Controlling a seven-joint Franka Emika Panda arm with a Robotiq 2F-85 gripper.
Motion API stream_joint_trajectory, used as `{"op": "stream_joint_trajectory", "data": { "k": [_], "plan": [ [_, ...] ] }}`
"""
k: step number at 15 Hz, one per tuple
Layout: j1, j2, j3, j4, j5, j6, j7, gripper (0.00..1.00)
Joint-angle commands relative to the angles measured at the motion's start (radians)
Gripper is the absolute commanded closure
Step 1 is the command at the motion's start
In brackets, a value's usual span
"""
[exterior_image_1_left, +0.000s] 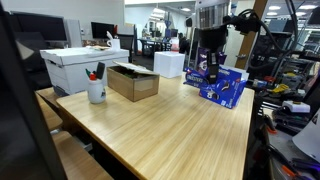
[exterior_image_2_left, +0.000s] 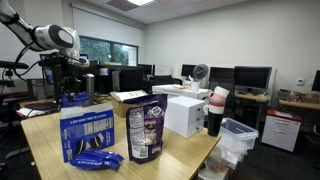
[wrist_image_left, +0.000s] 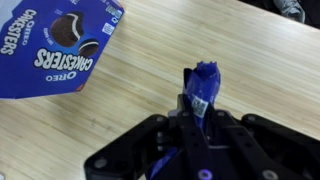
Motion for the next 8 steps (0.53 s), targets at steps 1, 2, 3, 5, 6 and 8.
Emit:
{"op": "stream_joint_trajectory", "data": {
  "k": [1,2,3,5,6,8],
  "plan": [
    [-0.022,-0.111,-0.002,-0.079,0.024,0.021,0.007,0.85],
    [-0.026,-0.13,-0.004,-0.09,0.025,0.022,0.01,0.84],
    [-0.03,-0.148,-0.006,-0.1,0.026,0.021,0.014,0.83],
    [-0.04,-0.185,-0.013,-0.124,0.027,0.021,0.025,0.84],
    [-0.048,-0.205,-0.017,-0.136,0.028,0.019,0.029,0.83],
    [-0.063,-0.236,-0.026,-0.153,0.029,0.015,0.038,0.84]
  ]
}}
